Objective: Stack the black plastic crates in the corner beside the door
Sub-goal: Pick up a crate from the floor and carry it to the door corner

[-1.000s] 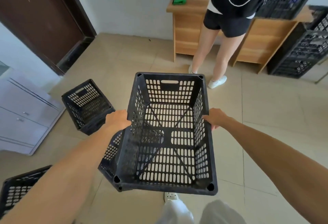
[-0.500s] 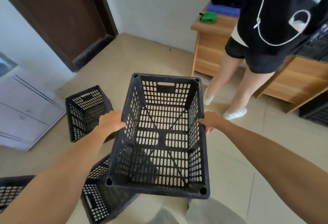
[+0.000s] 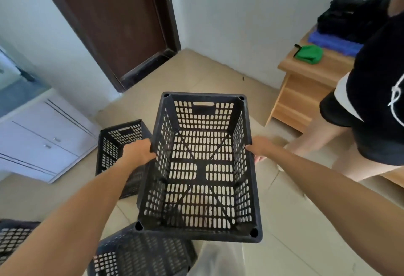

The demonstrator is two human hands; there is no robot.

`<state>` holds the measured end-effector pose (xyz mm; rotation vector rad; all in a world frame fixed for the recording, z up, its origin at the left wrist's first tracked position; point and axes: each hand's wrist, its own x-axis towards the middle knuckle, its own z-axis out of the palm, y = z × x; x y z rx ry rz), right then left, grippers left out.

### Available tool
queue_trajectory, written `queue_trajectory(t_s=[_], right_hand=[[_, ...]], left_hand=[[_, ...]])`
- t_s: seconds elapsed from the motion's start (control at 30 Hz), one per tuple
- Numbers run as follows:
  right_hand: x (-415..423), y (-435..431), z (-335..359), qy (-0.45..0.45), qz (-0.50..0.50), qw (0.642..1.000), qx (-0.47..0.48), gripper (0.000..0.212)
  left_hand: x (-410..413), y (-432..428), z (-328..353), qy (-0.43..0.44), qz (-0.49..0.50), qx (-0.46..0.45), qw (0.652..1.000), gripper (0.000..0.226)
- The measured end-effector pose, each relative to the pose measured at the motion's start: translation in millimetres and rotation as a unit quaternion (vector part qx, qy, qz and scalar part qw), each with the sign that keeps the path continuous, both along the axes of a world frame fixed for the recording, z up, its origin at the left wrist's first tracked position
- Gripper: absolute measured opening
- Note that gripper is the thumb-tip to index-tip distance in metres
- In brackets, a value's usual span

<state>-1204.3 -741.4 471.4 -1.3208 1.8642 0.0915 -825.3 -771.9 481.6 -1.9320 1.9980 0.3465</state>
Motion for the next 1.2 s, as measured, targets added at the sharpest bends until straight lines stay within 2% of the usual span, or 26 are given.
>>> queue_trajectory(t_s=[0.13, 0.27, 0.57, 0.67, 0.73, 0.93, 1.1, 1.2], right_hand=[[7, -87, 2, 0.002, 0.012, 1.0, 0.017, 0.041], [7, -165, 0, 0.005, 0.016, 0.999, 0.028, 0.042], [-2, -364, -31, 0.023, 0.093, 0.995, 0.036, 0.039], [-13, -437, -38, 0.022, 0.109, 0.992, 0.053, 0.029], [-22, -484, -41, 0.01, 0.096, 0.994, 0.055, 0.024], [-50, -608, -38, -0.021, 0.024, 0.999, 0.027, 0.033], [-69, -697, -44, -0.016, 0.004, 1.0, 0.024, 0.021], [-79, -745, -48, -0.024, -0.024, 0.999, 0.036, 0.024]], left_hand=[[2, -86, 8, -0.027, -0.007, 0.025, 0.999, 0.041], [2, -163, 15, -0.019, -0.002, 0.046, 0.999, 0.043], [-4, -335, -10, -0.034, 0.03, 0.041, 0.998, 0.041], [-13, -402, -17, -0.026, 0.045, 0.047, 0.998, 0.039], [-23, -445, -22, -0.018, 0.055, 0.054, 0.997, 0.038], [-56, -564, -30, 0.008, 0.071, 0.04, 0.997, 0.037], [-71, -661, -50, 0.027, 0.059, 0.037, 0.997, 0.038], [-79, -722, -62, 0.028, 0.042, 0.046, 0.998, 0.038]])
